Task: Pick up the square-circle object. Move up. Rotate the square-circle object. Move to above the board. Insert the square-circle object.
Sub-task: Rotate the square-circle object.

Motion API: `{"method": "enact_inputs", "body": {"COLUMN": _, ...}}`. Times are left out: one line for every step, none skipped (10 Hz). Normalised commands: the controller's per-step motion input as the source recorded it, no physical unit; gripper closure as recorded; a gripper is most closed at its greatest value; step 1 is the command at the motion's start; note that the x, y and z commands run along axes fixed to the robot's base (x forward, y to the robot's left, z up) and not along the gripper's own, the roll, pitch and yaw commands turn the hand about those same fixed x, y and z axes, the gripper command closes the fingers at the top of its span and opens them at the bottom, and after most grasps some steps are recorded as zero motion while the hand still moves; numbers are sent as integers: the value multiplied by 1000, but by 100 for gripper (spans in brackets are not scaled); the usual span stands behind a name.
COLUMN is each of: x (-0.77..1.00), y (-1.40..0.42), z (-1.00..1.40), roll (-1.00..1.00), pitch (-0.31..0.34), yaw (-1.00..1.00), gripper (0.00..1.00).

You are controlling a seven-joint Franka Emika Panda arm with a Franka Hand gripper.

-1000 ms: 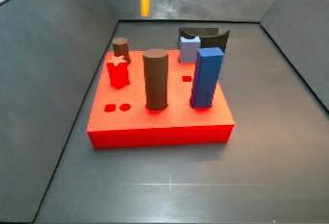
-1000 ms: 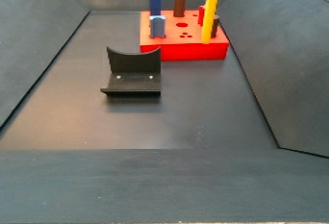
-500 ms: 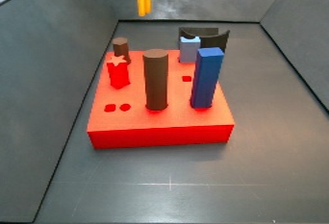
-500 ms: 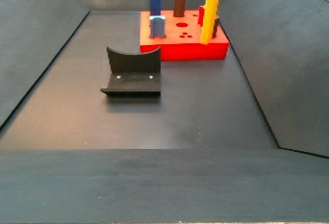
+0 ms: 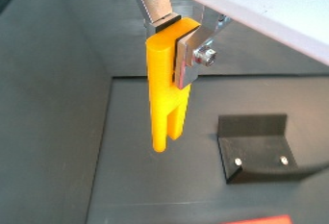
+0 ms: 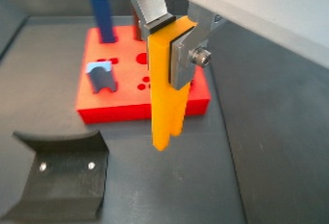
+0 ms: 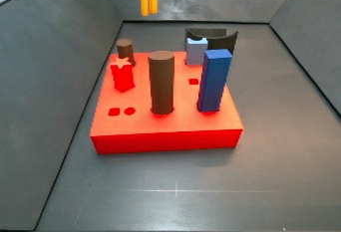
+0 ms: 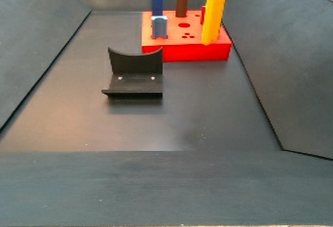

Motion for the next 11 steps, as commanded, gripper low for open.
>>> {"method": "enact_inputs", "body": {"x": 11, "y": 5, "z": 8, "roll": 15, "pitch": 42, "yaw": -396, "gripper": 100}}
{"method": "enact_inputs", "body": {"x": 12, "y": 4, "z": 9, "roll": 8, "pitch": 40, "yaw": -242, "gripper": 100}}
{"method": "enact_inputs", "body": {"x": 6, "y": -65, "z": 0, "roll": 1, "pitch": 6, "yaw": -1000, "gripper": 100}}
{"method": "enact_inputs", "body": {"x": 6, "y": -59, "z": 0, "roll": 0, "pitch": 6, "yaw": -1000, "gripper": 100}}
{"method": "enact_inputs", "body": {"x": 4, "y": -38, "z": 0, "roll": 0, "pitch": 7, "yaw": -1000, "gripper": 100}}
{"method": "enact_inputs", "body": {"x": 1, "y": -13, "z": 0, "roll": 0, "pitch": 7, "yaw": -1000, "gripper": 100}}
{"method": "enact_inputs", "body": {"x": 0, "y": -4, "z": 0, "roll": 0, "pitch": 7, "yaw": -1000, "gripper": 100}}
{"method": "enact_inputs", "body": {"x": -1, "y": 1, "z": 0, "roll": 0, "pitch": 8, "yaw": -1000, "gripper": 100}}
{"method": "enact_inputs", "body": {"x": -1, "y": 2, "z": 0, "roll": 0, "pitch": 8, "yaw": -1000, "gripper": 100}}
{"method": "enact_inputs", "body": {"x": -1, "y": 3, "z": 0, "roll": 0, "pitch": 9, "yaw": -1000, "gripper": 100}}
{"method": "enact_inputs", "body": {"x": -1, "y": 4, "z": 0, "roll": 0, "pitch": 9, "yaw": -1000, "gripper": 100}}
